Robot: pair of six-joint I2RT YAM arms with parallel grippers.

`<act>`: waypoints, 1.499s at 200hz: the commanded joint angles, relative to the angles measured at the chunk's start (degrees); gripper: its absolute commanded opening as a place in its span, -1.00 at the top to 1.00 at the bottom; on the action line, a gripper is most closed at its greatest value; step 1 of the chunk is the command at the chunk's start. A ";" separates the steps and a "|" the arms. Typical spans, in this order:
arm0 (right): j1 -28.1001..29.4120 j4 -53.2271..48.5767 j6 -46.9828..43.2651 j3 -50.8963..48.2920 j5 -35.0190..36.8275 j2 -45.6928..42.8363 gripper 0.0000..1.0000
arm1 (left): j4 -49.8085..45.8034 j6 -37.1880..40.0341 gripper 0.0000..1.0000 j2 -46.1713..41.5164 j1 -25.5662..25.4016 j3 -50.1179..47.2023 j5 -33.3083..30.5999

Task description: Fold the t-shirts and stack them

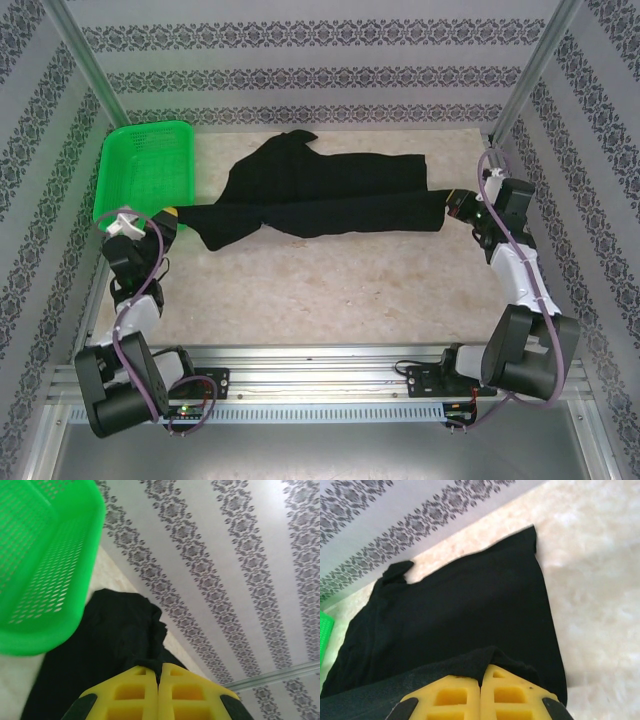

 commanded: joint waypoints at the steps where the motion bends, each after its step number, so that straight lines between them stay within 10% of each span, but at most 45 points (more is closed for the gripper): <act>1: -1.26 -4.27 1.99 -2.08 2.77 -3.76 1.00 | -7.58 3.99 1.00 -5.30 1.29 -1.15 -2.54; 84: -3.11 -20.42 1.86 -8.27 22.79 -26.76 1.00 | -46.04 19.37 1.00 -25.29 1.26 7.33 -7.45; 147: -2.56 -19.74 2.27 -9.54 18.34 -25.92 1.00 | -50.29 23.06 1.00 -24.50 0.94 12.89 -8.14; 244: 4.06 -17.11 -0.19 -4.66 21.62 -16.64 1.00 | -48.79 31.82 1.00 -2.76 -13.79 27.30 -17.77; 300: 4.62 -14.91 -2.27 -1.14 24.07 -8.13 1.00 | -50.11 34.98 1.00 11.74 -14.18 36.24 -20.00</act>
